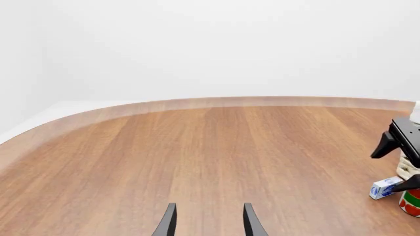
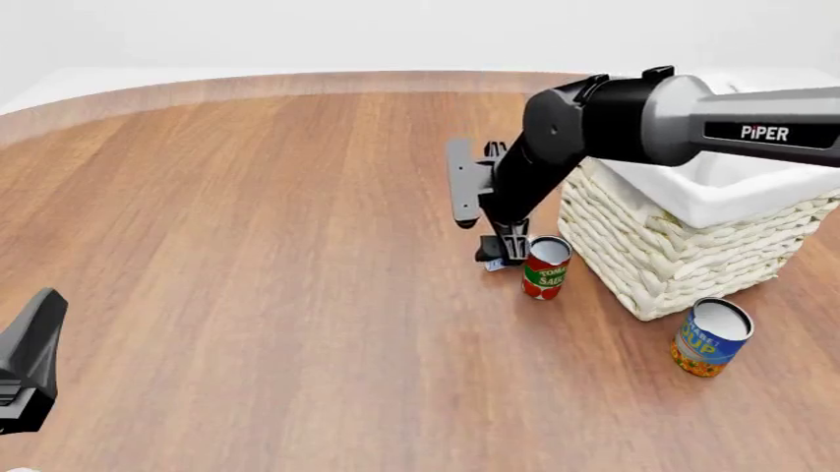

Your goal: Pick up the alphabet soup and the cream cheese box, and put them in the basket.

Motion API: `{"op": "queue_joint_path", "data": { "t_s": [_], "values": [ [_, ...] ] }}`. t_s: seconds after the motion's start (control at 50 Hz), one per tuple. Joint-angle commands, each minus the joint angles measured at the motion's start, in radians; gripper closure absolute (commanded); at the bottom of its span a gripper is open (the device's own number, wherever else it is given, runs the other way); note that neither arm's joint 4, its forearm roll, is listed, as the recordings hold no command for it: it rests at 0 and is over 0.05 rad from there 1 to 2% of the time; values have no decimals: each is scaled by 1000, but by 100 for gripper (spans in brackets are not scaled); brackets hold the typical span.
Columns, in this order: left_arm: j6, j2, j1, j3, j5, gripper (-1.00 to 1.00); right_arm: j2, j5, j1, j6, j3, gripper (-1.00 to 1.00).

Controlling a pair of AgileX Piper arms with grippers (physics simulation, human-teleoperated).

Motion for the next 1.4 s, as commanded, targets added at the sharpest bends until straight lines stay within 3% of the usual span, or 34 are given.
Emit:
{"op": "queue_joint_path", "data": {
  "t_s": [0.02, 0.6, 1.4],
  "values": [
    [0, 0, 0, 0, 0, -100, 5, -8, 19, 6, 1, -100],
    [0, 0, 0, 0, 0, -100, 98, 12, -33, -65, -68, -100],
    [0, 0, 0, 0, 0, -100, 162, 27, -39, -87, -98, -100]
  ]
}}
